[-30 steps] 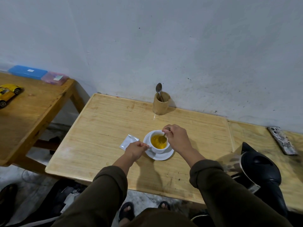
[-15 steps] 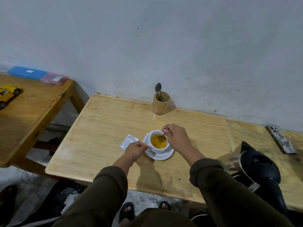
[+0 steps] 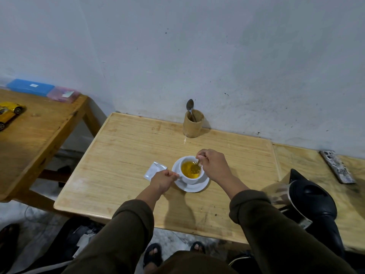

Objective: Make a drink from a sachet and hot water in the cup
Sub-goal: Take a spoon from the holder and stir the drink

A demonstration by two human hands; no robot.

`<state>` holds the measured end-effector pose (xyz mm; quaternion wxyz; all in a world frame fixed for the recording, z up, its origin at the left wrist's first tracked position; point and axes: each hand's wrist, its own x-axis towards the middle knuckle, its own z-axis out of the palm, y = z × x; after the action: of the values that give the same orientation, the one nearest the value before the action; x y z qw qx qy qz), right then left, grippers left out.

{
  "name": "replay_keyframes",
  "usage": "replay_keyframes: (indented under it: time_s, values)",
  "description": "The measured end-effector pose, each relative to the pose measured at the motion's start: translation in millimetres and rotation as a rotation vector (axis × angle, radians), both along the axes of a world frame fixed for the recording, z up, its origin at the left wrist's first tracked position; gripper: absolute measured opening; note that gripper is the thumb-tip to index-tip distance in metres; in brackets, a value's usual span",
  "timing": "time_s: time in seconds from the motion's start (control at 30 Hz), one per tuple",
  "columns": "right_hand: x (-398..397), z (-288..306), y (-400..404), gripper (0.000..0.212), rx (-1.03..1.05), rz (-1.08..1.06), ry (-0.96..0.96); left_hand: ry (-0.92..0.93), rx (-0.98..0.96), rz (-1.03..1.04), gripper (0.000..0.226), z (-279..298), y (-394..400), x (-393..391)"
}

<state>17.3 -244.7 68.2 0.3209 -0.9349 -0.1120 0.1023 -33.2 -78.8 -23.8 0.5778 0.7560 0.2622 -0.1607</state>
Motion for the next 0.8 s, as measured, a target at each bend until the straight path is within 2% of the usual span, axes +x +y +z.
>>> replay_keyframes:
  time_s: [0.13,0.3,0.57,0.8]
  values:
    - [-2.3,-3.3,2.4,0.023,0.022,0.013,-0.017,0.002,0.001,-0.01,0.018,0.7,-0.4,0.2]
    - [-5.2,-1.4,5.0,0.018,0.102,0.003,0.08,-0.005,0.006,-0.021,0.018,1.6,0.0,-0.3]
    - [-1.5,-3.0,6.3,0.023,-0.045,-0.021,-0.043,-0.002,-0.013,-0.016,0.017,1.6,0.9,-0.6]
    - [-6.3,0.8,7.3,0.018,0.116,0.014,0.056,0.008,-0.011,-0.031,0.017,3.8,1.9,0.1]
